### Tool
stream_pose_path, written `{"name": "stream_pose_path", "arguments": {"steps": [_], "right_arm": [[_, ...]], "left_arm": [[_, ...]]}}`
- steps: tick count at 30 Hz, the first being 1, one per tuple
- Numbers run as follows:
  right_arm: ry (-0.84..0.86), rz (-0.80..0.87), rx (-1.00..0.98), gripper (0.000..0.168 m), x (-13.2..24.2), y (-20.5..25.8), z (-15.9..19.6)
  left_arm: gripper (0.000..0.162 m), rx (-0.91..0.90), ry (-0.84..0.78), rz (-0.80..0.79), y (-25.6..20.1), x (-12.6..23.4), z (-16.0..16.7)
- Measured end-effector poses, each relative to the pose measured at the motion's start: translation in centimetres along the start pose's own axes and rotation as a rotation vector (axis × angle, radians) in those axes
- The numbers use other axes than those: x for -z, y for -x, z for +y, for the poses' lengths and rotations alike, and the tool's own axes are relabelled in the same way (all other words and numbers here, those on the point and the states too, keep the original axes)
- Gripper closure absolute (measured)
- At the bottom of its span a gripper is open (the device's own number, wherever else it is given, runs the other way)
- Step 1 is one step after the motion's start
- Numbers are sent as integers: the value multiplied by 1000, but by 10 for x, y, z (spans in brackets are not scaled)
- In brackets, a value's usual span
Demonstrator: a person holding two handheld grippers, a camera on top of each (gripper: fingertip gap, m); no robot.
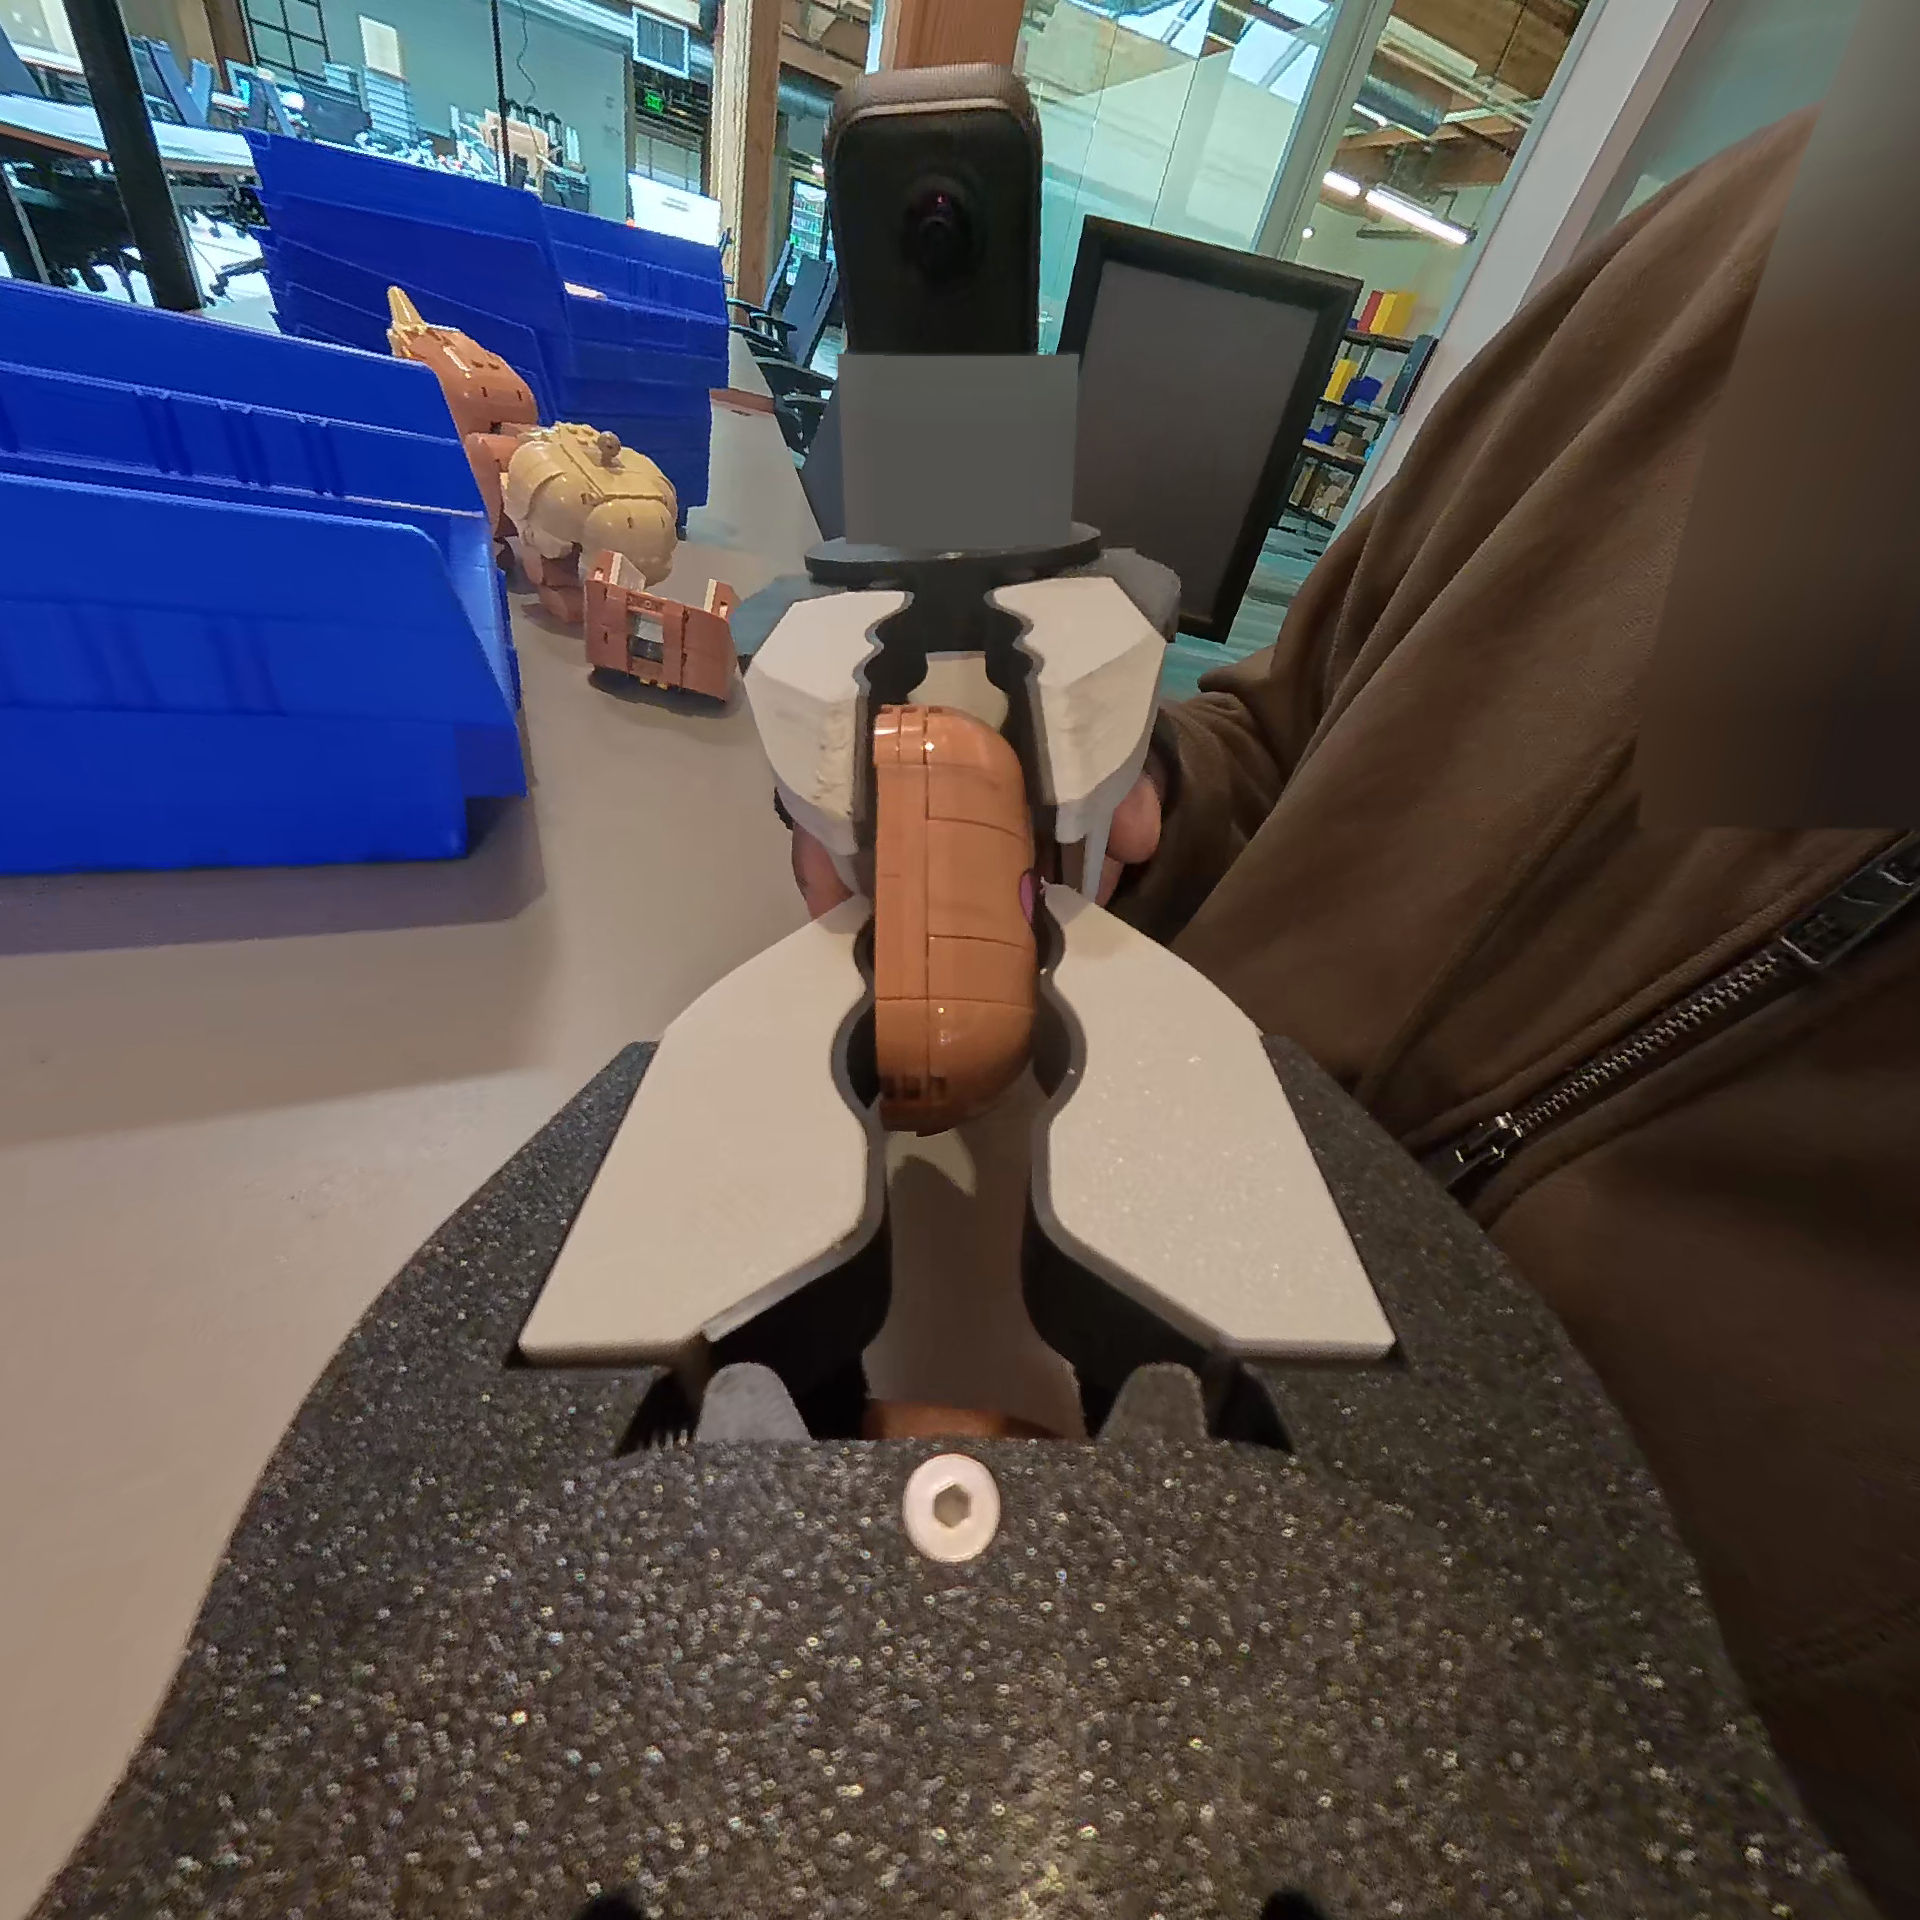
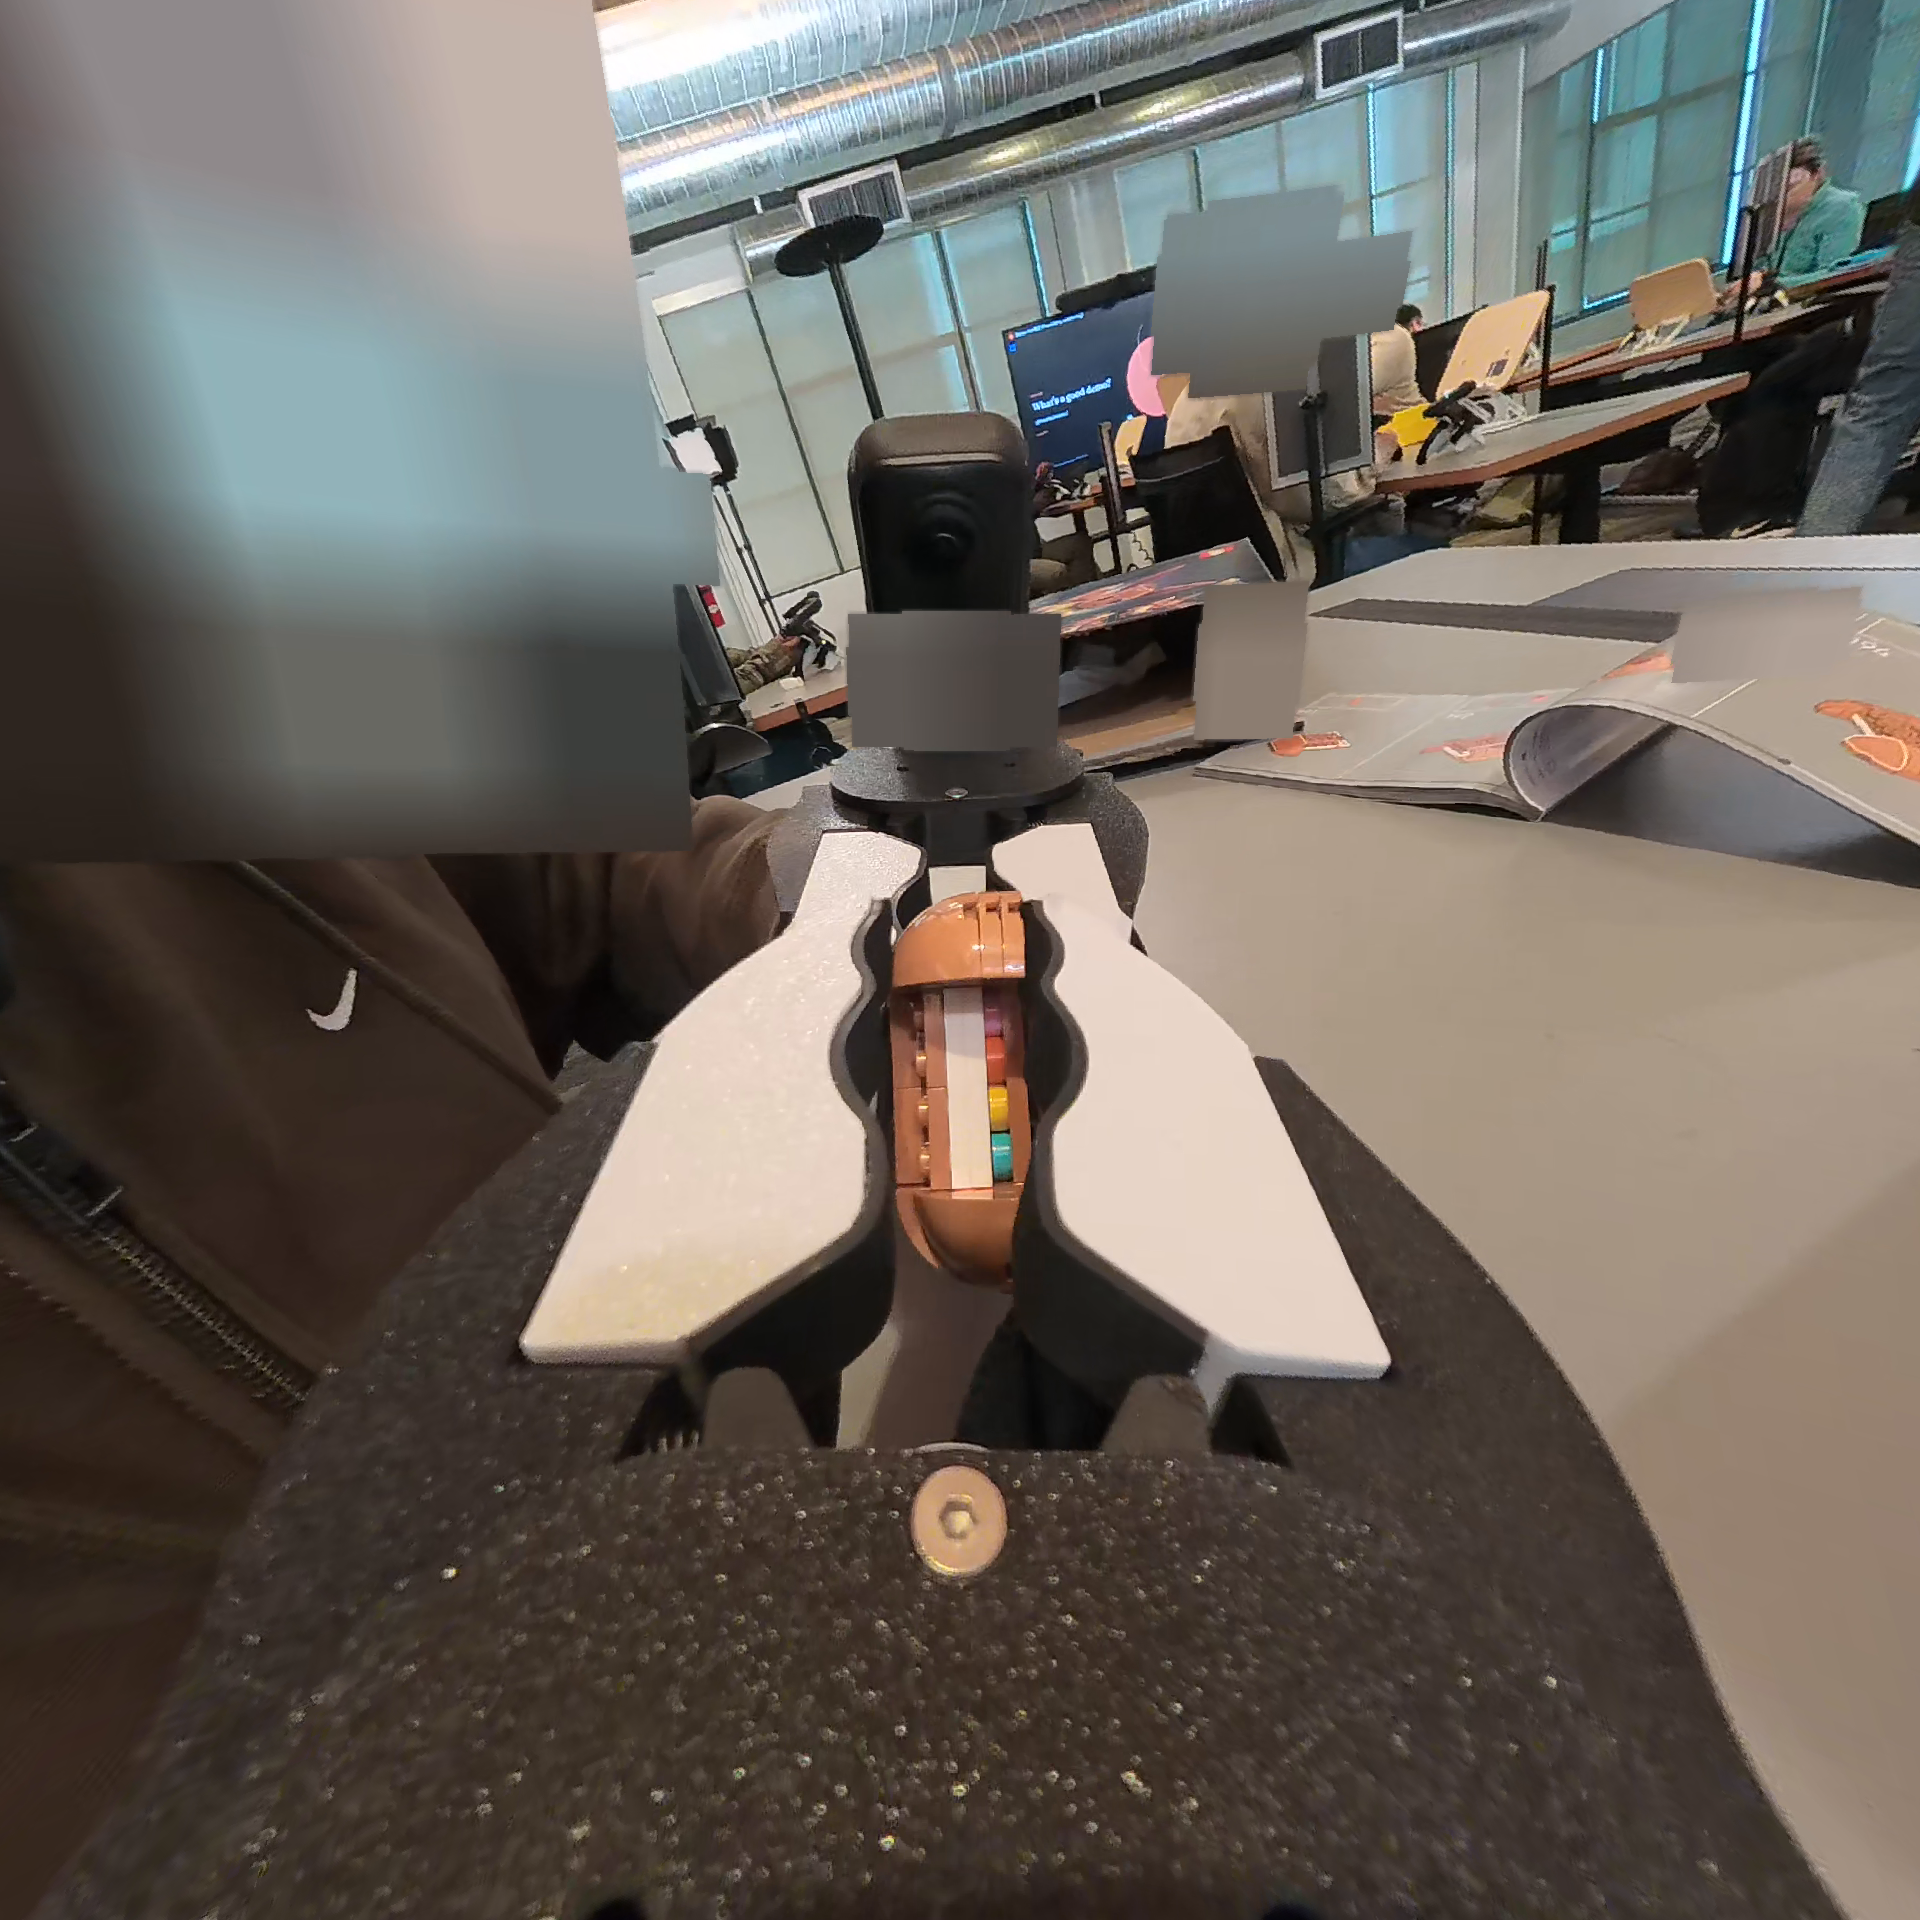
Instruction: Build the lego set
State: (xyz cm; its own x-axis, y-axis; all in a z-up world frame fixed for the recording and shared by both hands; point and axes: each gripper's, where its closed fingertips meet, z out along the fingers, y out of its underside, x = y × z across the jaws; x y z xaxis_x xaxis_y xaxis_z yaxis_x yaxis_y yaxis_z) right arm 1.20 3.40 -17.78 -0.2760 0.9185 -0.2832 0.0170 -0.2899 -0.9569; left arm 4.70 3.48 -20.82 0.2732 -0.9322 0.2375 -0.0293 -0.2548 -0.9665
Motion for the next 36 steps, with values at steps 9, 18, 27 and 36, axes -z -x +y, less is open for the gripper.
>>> {"name": "stream_pose_path", "arguments": {"steps": [9, 18, 27, 36], "right_arm": [[-4, 10, 1, 145, 0, -1, 1], [-65, 24, -48, 145, -3, -10, -4], [63, 275, 130, 115, 5, -53, -5], [263, 469, 597, 113, -25, -67, -18]], "left_arm": [[137, 4, 10, -8, 2, 0, 1], [137, 57, -18, -16, 9, 2, -3], [137, 384, -334, -133, 55, 37, -34], [137, 598, -565, -273, 93, 70, -40]]}}
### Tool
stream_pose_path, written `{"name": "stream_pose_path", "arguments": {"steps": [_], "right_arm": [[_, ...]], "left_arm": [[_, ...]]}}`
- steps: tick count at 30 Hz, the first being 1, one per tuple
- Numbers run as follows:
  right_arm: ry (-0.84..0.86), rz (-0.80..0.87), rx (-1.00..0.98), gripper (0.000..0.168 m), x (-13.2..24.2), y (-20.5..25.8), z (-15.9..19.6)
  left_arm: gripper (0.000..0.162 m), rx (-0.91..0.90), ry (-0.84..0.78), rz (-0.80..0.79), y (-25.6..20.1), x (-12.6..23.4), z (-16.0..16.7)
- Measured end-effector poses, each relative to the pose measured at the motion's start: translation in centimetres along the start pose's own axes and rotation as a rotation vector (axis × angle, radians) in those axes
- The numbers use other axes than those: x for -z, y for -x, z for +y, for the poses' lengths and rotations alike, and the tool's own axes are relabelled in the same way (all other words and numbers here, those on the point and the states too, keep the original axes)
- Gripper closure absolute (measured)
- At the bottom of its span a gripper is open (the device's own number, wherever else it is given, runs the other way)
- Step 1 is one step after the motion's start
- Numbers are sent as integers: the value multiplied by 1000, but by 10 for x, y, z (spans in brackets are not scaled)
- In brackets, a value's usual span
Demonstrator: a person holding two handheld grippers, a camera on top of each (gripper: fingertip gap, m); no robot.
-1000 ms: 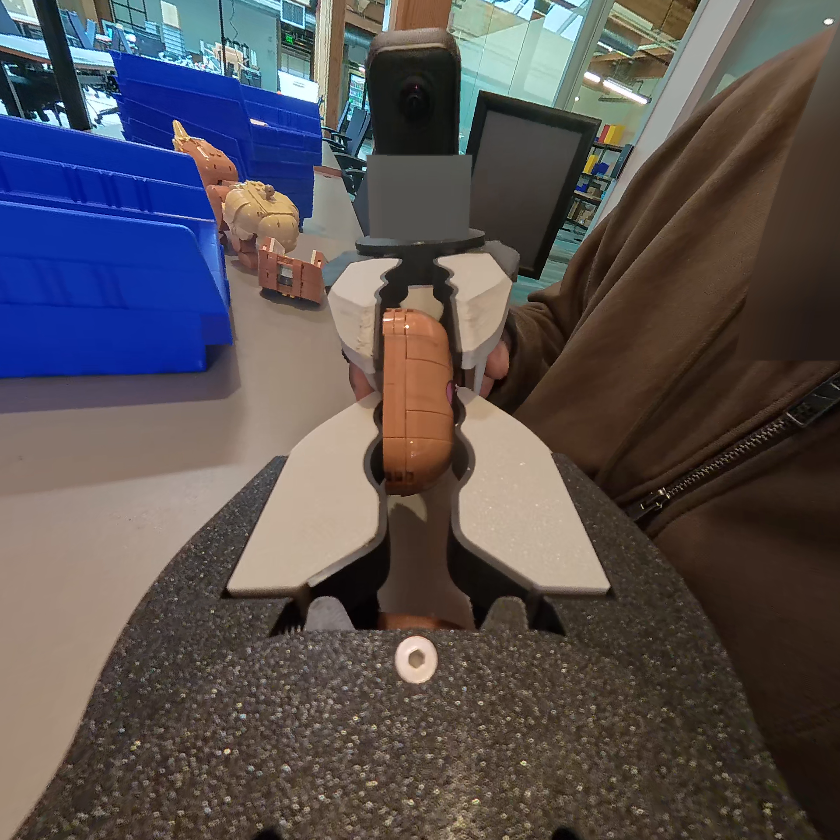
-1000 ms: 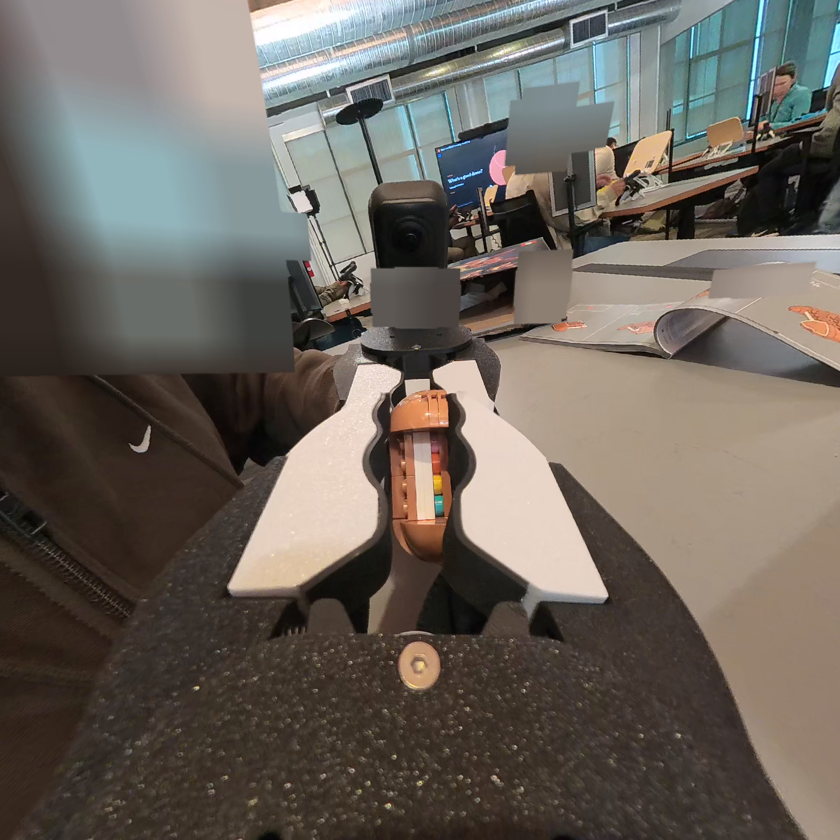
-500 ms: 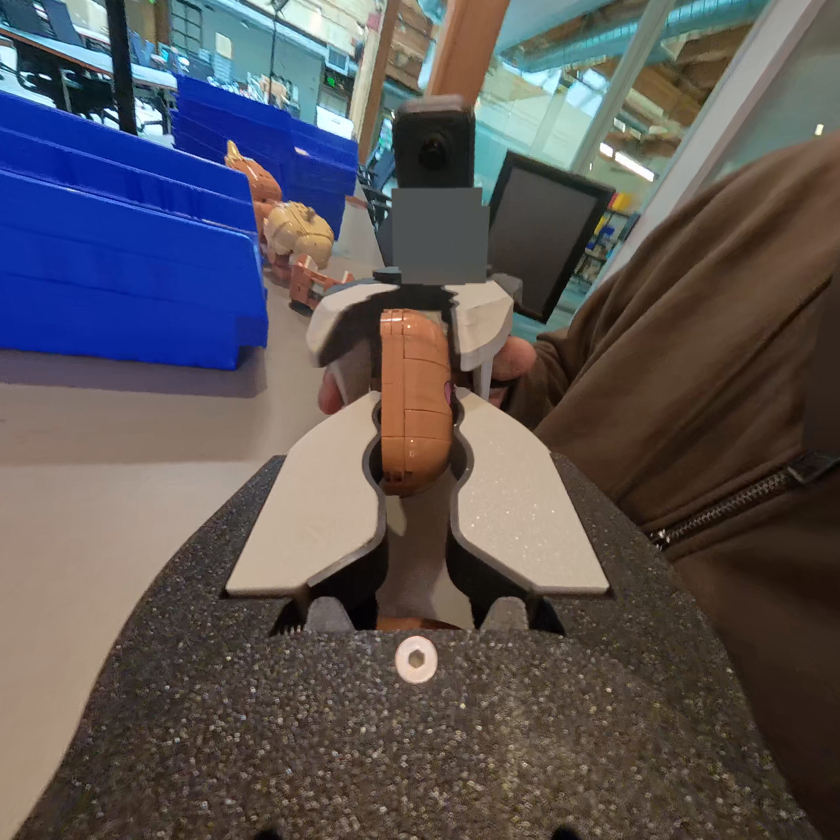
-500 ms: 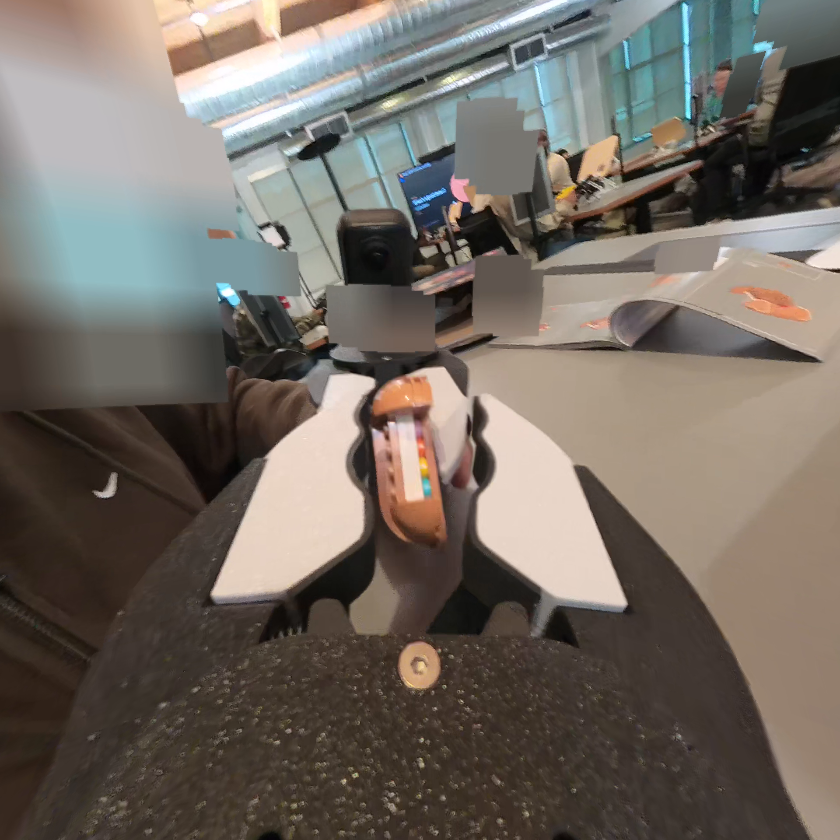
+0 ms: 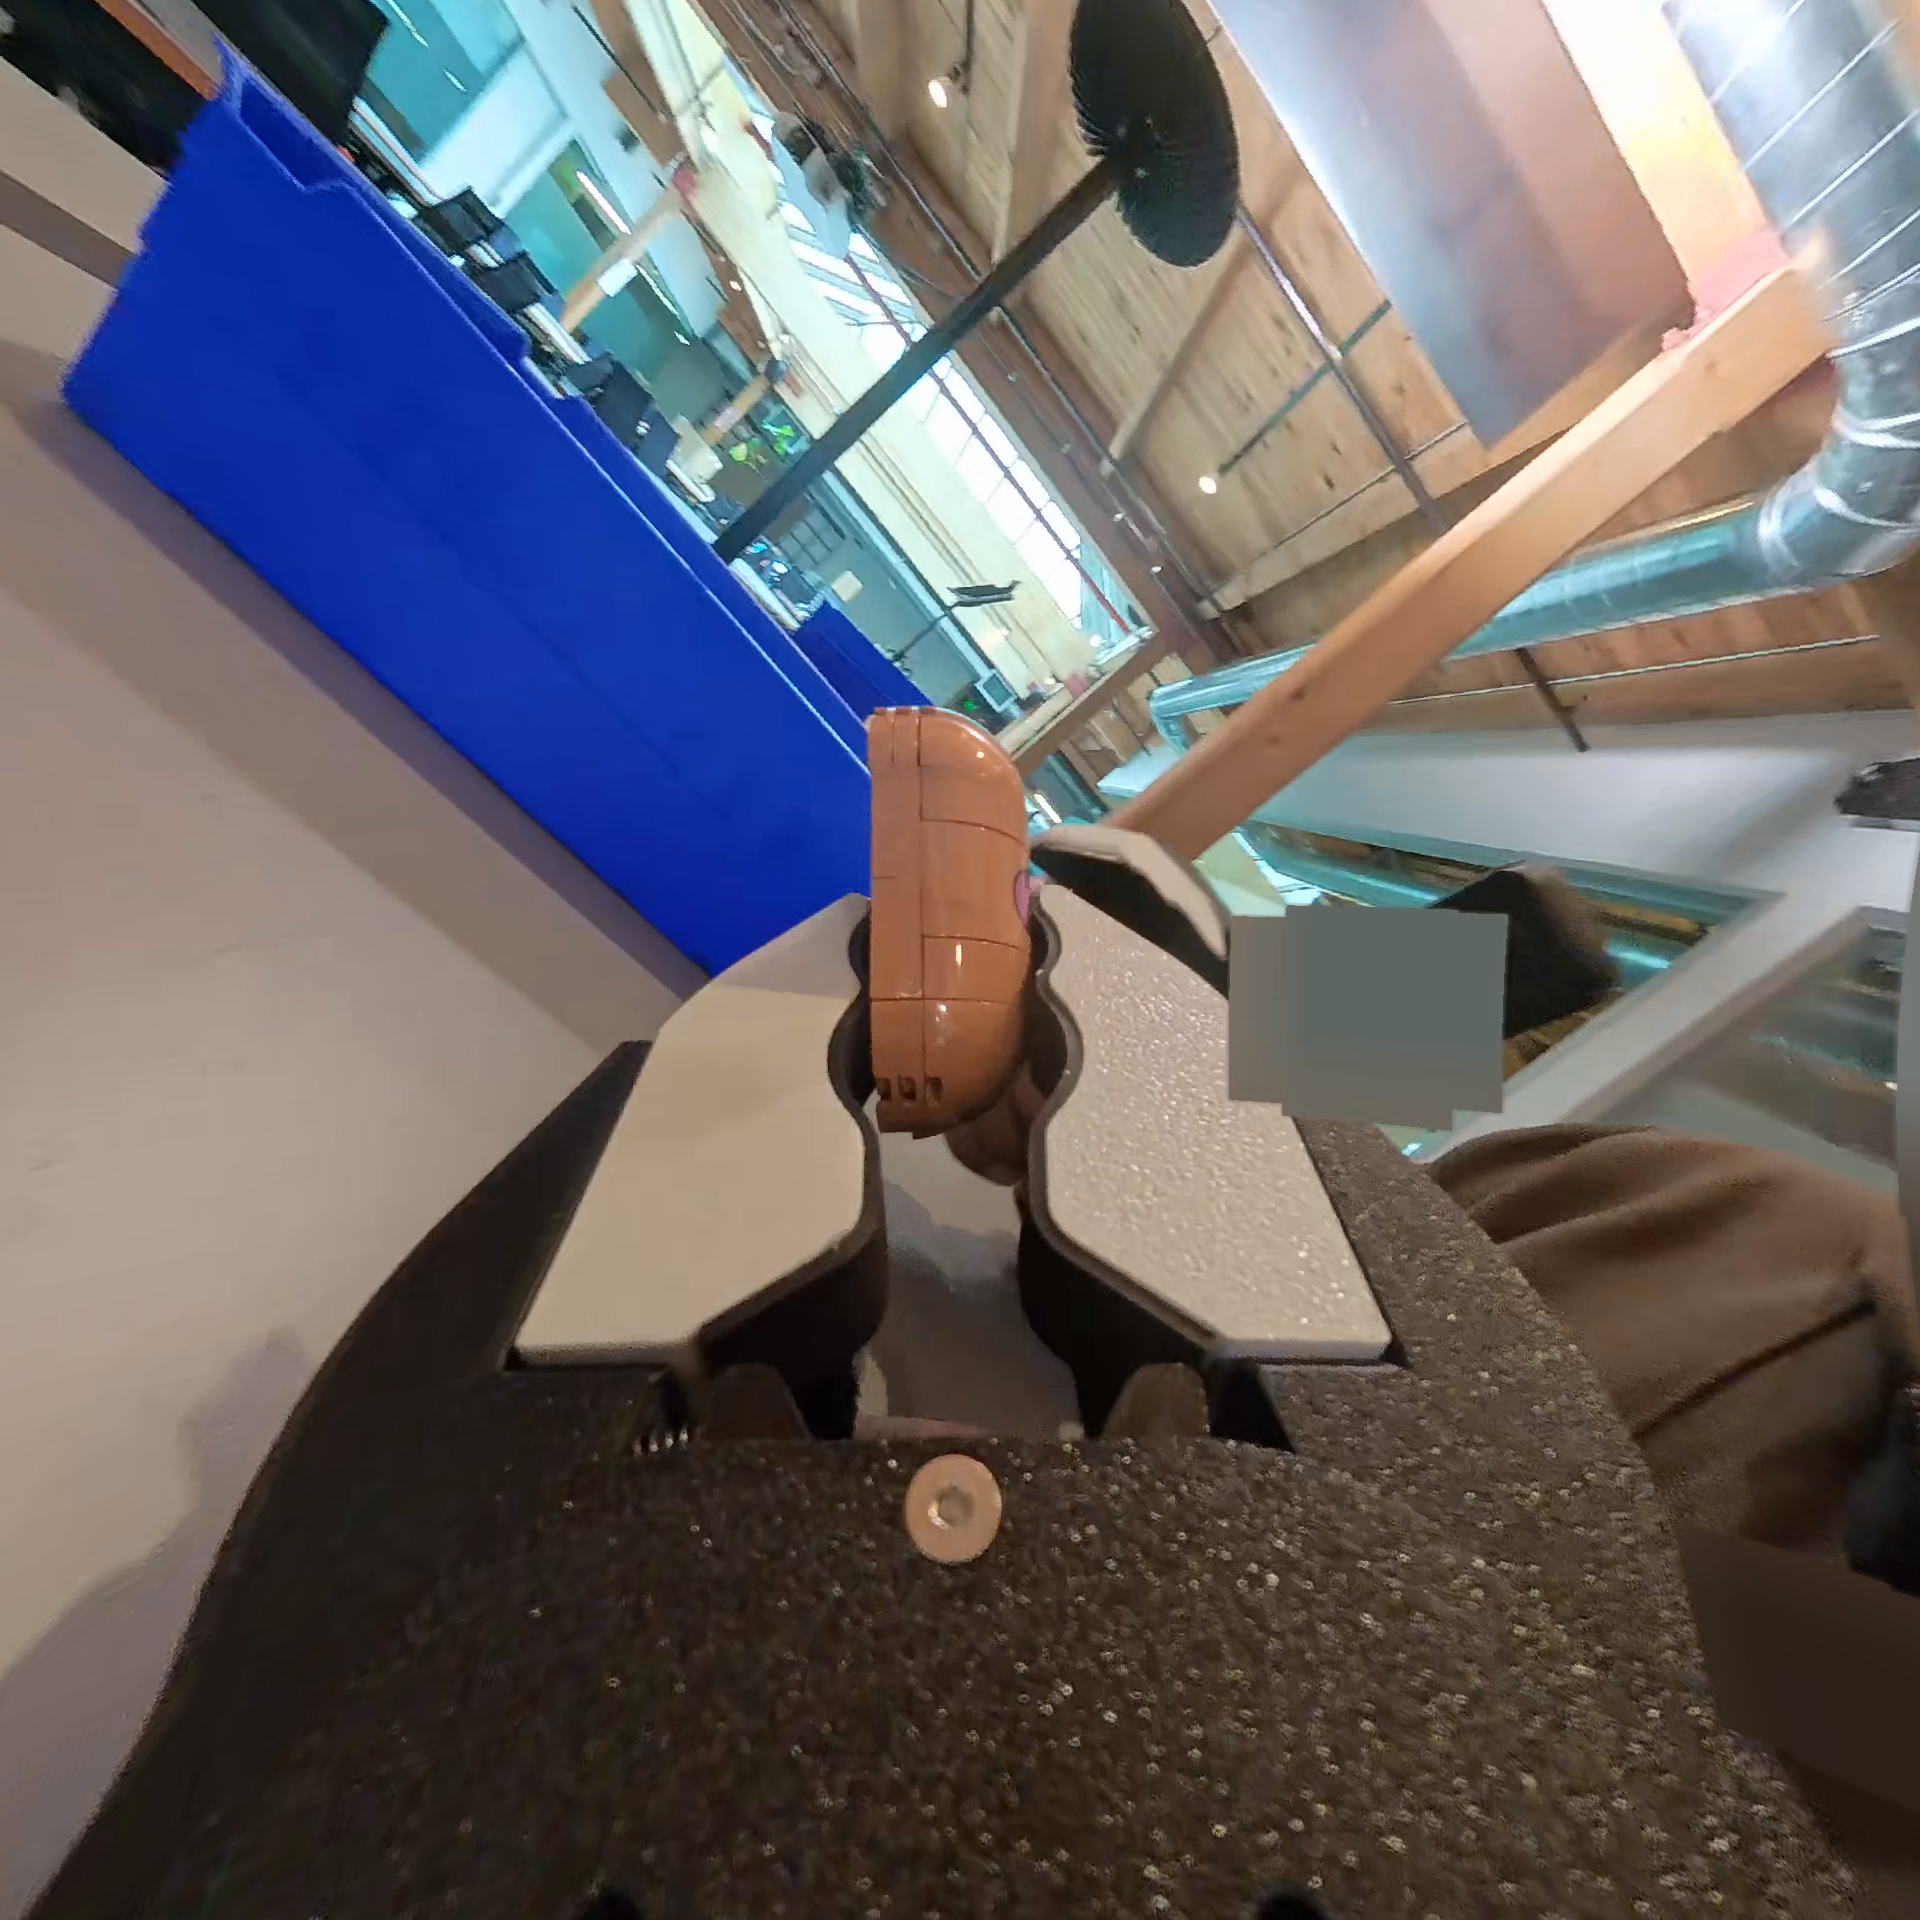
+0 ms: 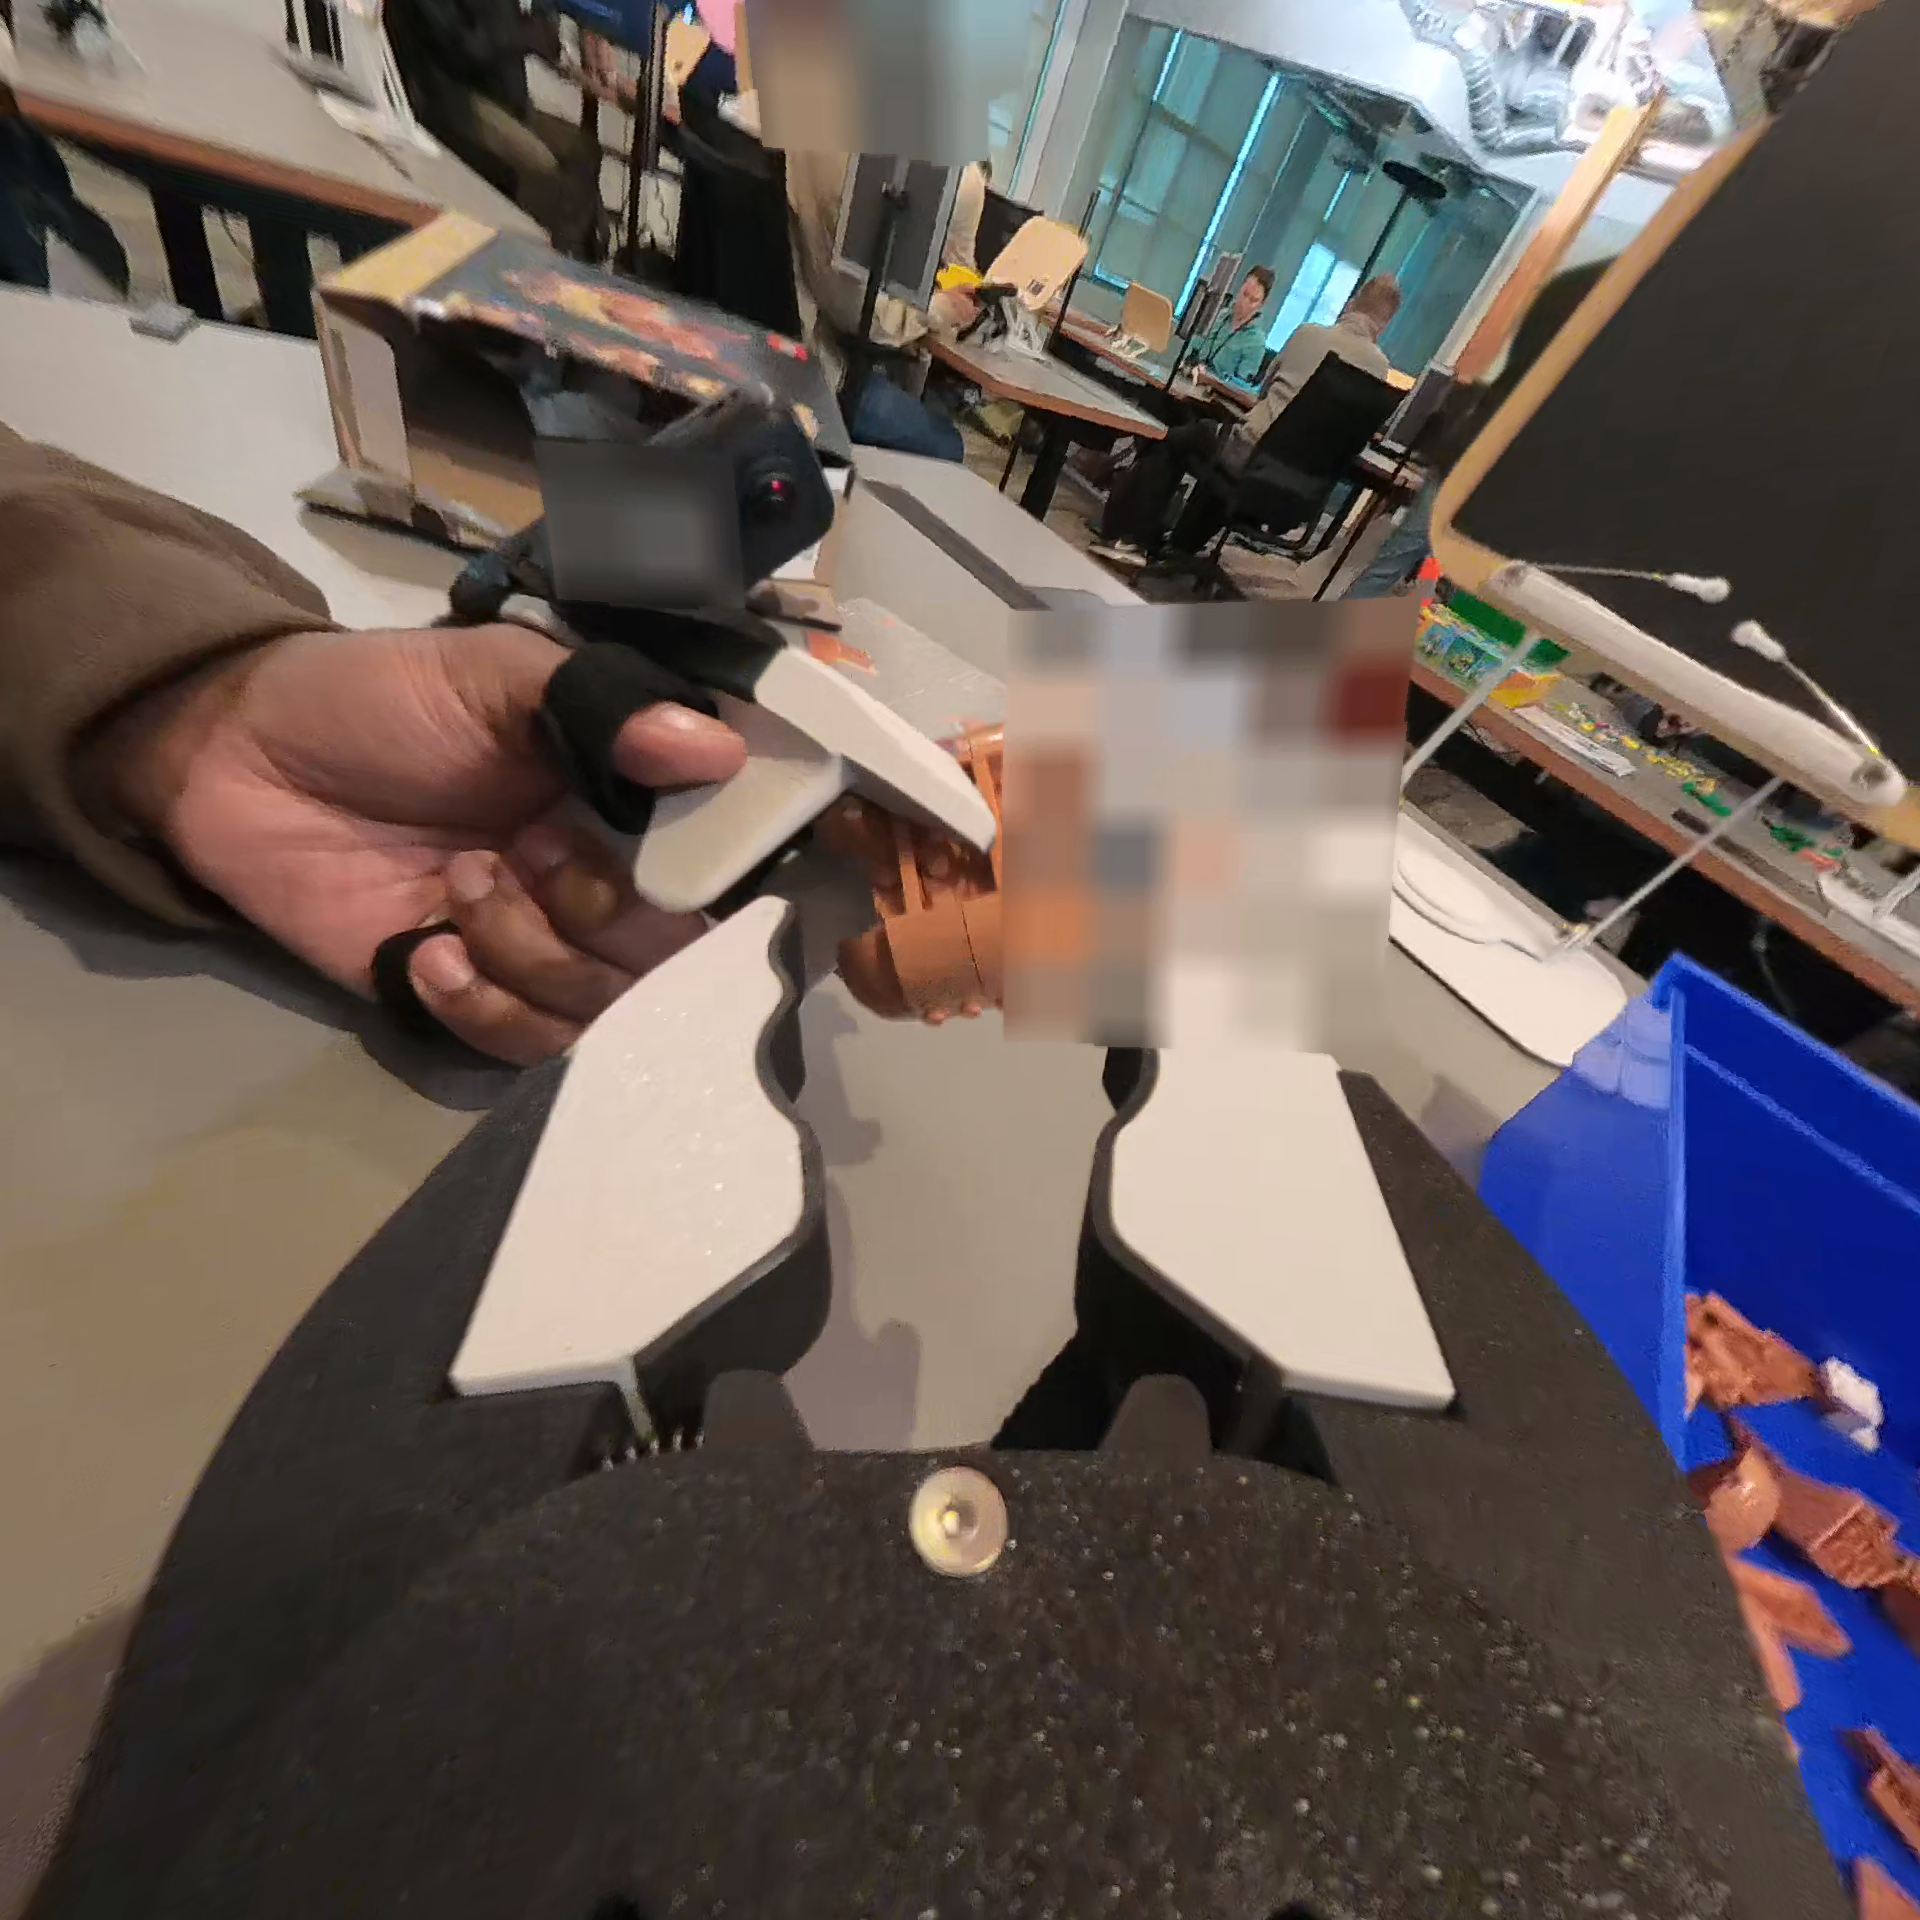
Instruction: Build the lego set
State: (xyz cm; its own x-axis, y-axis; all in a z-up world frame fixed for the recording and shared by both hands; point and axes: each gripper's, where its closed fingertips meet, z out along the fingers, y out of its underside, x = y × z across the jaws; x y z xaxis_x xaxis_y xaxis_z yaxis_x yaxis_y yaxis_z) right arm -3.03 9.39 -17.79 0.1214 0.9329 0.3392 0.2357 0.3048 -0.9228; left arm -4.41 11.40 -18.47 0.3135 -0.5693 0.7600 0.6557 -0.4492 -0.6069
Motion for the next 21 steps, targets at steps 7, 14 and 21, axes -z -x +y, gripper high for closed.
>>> {"name": "stream_pose_path", "arguments": {"steps": [7, 14, 21], "right_arm": [[238, -78, 196, 116, -31, 6, 16], [289, -130, 202, 124, -36, 3, 30], [337, -258, 114, 125, -27, 1, 40]], "left_arm": [[137, -122, 68, -91, 5, -2, 8], [132, -155, 135, -121, 9, -3, 14], [104, -413, 188, -213, 18, 2, 1]]}}
